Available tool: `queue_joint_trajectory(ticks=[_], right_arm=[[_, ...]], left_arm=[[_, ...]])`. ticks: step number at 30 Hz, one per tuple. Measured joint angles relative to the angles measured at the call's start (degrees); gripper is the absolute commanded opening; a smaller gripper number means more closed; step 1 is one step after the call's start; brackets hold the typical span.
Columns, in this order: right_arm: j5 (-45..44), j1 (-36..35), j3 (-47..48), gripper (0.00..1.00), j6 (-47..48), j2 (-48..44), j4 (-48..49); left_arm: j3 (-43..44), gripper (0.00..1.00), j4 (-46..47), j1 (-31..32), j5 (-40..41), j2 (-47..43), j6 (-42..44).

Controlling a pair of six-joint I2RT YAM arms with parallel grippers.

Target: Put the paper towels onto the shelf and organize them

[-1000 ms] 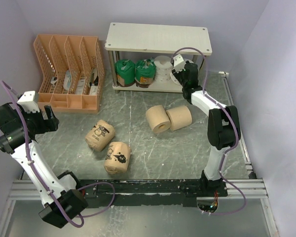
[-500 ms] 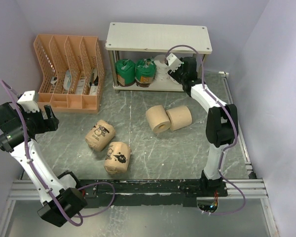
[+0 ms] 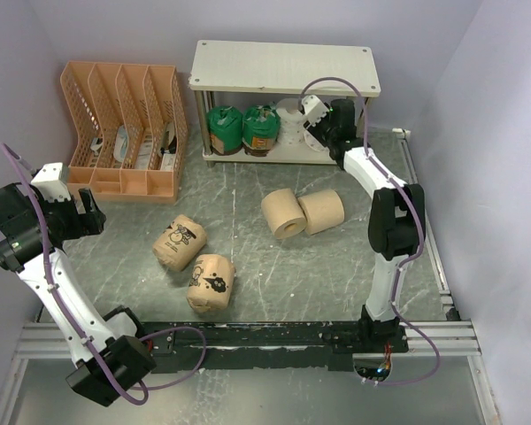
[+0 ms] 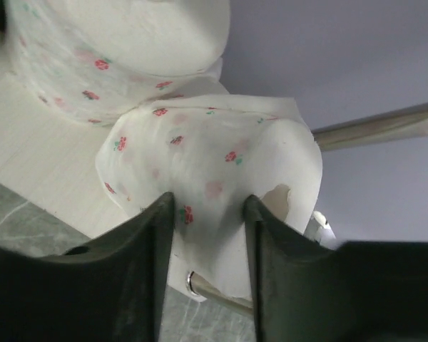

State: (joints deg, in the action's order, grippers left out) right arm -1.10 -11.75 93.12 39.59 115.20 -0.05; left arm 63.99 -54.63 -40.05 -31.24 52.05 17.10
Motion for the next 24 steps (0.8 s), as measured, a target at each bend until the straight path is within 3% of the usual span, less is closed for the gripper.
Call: queue_joint_trajectory(ticks=[3,9,17,24], right_arm=[[4.50,1.03,0.79,0.15,0.48,0.02,-2.01],[8.20,1.81,0.96,0.00,2.01,0.02,-2.95],[10.12,2.29,1.14,0.00,5.38,-0.81,-5.75],[3.43,-0.42,8.74,0.00,11.26,0.22,-17.68]], left_arm=[[0.00,0.92,0.00,0.00,0.02,0.04,-0.02],[0.00,0.92,0.00,0.00,0.02,0.09,0.00],[0.00,0.92,0.00,0.00,0.02,0.28,-0.02],[0.00,0.92,0.02,0.00,0.02,0.42,-0.02]])
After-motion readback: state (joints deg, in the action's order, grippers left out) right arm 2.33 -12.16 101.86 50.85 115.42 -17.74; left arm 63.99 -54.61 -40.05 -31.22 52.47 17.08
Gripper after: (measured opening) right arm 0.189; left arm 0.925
